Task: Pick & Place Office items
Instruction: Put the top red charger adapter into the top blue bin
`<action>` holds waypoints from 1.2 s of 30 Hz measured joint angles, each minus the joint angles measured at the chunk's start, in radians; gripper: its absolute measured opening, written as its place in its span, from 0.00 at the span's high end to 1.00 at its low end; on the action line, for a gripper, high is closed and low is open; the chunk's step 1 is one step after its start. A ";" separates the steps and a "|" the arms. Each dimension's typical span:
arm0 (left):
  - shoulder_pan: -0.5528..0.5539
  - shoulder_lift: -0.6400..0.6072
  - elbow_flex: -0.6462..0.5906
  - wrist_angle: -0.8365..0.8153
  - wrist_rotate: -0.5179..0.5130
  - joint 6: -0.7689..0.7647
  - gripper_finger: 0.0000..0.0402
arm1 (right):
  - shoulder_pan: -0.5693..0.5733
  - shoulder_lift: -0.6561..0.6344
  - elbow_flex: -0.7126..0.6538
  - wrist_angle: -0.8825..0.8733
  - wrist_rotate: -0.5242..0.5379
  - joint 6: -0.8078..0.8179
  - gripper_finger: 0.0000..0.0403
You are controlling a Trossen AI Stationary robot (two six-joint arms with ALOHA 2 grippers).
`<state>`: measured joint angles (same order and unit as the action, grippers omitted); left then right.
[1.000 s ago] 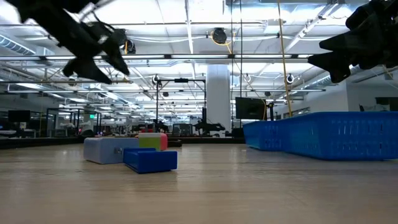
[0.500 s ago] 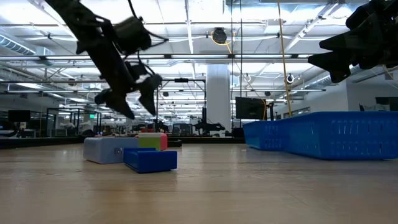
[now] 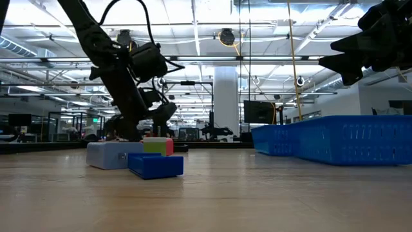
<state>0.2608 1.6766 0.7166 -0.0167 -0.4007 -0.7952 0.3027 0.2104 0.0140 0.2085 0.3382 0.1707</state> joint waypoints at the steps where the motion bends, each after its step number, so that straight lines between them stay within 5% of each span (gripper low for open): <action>1: 0.003 0.005 0.001 0.001 0.000 0.000 0.21 | 0.000 0.000 0.000 0.000 0.000 0.000 0.44; 25: 0.000 0.007 0.000 0.026 -0.017 0.161 0.48 | 0.000 0.000 0.000 0.000 0.000 0.000 0.44; 36: 0.000 0.006 0.000 0.026 -0.019 0.221 0.71 | 0.000 0.000 0.000 0.000 0.000 0.000 0.44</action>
<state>0.2604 1.6825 0.7162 0.0095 -0.4194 -0.5744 0.3031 0.2106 0.0143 0.2085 0.3382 0.1707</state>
